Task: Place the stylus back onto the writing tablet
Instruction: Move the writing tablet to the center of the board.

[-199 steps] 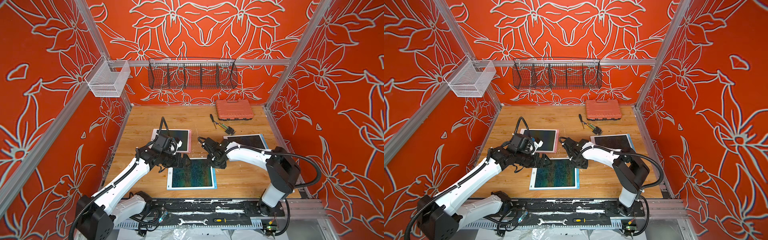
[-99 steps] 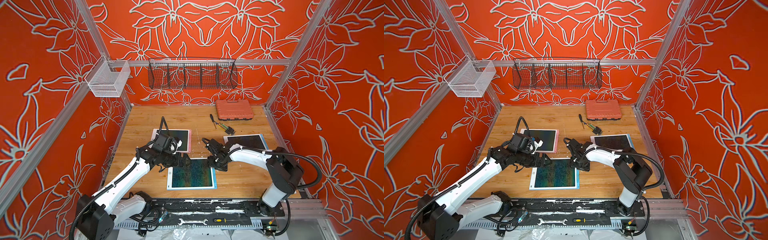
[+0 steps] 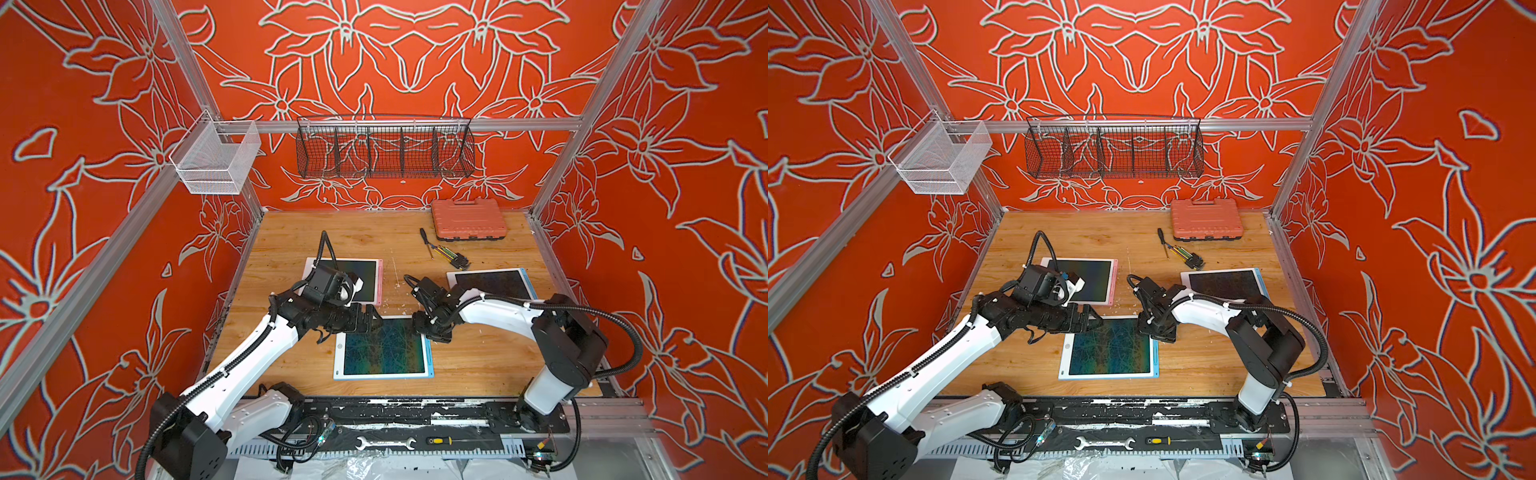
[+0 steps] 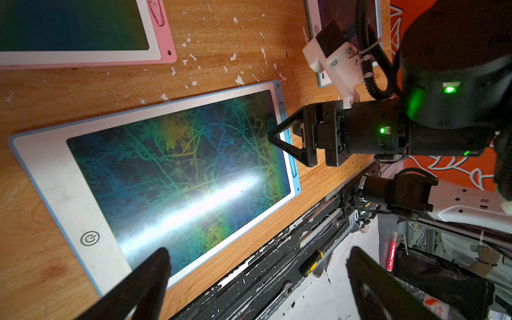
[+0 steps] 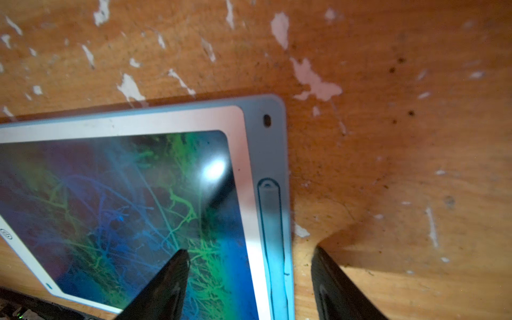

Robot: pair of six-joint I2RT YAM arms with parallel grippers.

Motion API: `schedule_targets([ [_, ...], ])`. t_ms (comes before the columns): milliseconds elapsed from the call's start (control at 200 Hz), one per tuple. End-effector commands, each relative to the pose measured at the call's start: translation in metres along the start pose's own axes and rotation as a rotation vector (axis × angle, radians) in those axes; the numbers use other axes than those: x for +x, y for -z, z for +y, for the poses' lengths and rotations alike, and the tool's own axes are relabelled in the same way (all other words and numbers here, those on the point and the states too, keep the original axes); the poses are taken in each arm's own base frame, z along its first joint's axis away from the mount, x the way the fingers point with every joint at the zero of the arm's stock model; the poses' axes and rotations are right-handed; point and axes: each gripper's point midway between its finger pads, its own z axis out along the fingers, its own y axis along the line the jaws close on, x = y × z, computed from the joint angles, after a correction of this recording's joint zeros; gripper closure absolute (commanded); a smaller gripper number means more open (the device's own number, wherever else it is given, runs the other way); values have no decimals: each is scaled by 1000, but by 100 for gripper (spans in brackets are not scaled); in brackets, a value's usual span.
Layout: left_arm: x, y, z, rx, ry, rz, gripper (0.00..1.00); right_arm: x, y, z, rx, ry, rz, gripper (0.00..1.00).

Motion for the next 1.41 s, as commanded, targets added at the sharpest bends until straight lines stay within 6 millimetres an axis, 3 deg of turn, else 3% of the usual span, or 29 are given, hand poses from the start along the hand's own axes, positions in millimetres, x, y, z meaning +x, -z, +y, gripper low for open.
schedule_targets([
  [0,-2,11,-4,-3,0,-22,3,11,-13,-3,17,-12,41,29],
  [646,3,24,-2,-28,6,-34,3,27,-25,33,-8,71,94,30],
  [1136,14,42,1,-46,8,-78,3,34,-37,82,-55,216,156,30],
  [1401,14,44,1,-50,10,-80,3,42,-42,93,-74,250,190,30],
])
